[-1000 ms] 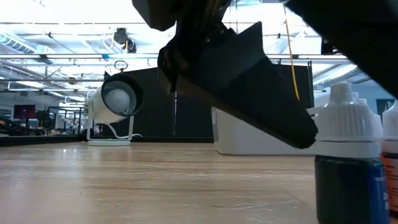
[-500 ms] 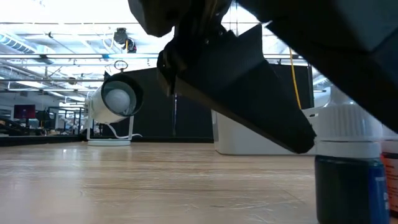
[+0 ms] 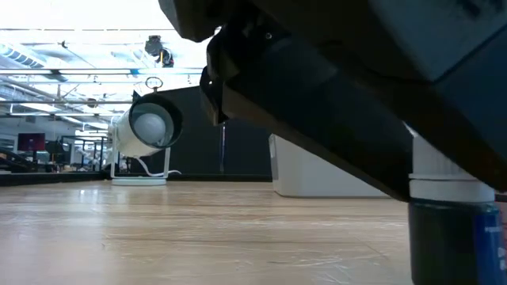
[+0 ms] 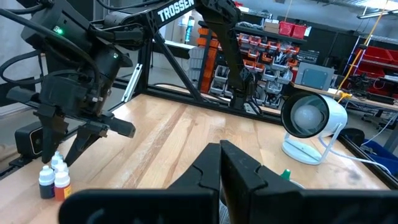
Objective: Pick & Place food coloring
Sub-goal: Put the small blue food coloring bottle into the gray bin
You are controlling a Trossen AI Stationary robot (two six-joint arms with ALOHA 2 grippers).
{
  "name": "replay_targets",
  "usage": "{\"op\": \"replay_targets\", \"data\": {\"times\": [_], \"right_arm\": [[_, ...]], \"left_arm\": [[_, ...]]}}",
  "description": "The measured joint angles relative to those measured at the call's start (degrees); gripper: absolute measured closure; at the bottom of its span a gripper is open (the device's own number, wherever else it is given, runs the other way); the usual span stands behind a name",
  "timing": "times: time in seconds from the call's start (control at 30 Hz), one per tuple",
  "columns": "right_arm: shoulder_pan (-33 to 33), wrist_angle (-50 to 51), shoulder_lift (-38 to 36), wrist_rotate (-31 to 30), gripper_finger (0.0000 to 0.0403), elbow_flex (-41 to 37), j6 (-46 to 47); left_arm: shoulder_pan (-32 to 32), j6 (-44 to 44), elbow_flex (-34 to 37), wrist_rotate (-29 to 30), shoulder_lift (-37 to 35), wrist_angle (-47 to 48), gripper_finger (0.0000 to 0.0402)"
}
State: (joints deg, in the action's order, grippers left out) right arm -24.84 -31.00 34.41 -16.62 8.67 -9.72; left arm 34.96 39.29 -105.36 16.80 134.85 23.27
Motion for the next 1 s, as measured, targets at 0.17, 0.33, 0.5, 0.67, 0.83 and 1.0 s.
{"op": "replay_targets", "data": {"times": [0.17, 0.33, 0.5, 0.67, 0.83, 1.0], "right_arm": [[0.00, 0.00, 0.00, 0.00, 0.0399, 0.00, 0.00], [-0.01, 0.00, 0.00, 0.00, 0.0399, 0.00, 0.00], [0.00, 0.02, 0.00, 0.00, 0.0399, 0.00, 0.00], [-0.02, 0.07, 0.00, 0.00, 0.0399, 0.00, 0.00], [-0.02, 0.24, 0.00, 0.00, 0.0399, 0.00, 0.01], [-0.01, 0.42, 0.00, -0.02, 0.0399, 0.00, 0.02]], "left_arm": [[-0.02, -0.04, 0.00, 0.16, 0.00, 0.02, 0.0286], [-0.02, -0.48, 0.00, -0.61, 0.00, 0.00, 0.0306], [0.12, -1.84, -0.02, -2.35, -0.12, -0.02, 0.0325], [0.50, -7.70, -0.02, -5.27, -1.87, 1.67, 0.0330], [0.39, -12.75, -0.02, -4.66, -5.86, 6.42, 0.0331], [0.17, -18.73, 0.00, -0.35, -10.88, 11.76, 0.0323]]}}
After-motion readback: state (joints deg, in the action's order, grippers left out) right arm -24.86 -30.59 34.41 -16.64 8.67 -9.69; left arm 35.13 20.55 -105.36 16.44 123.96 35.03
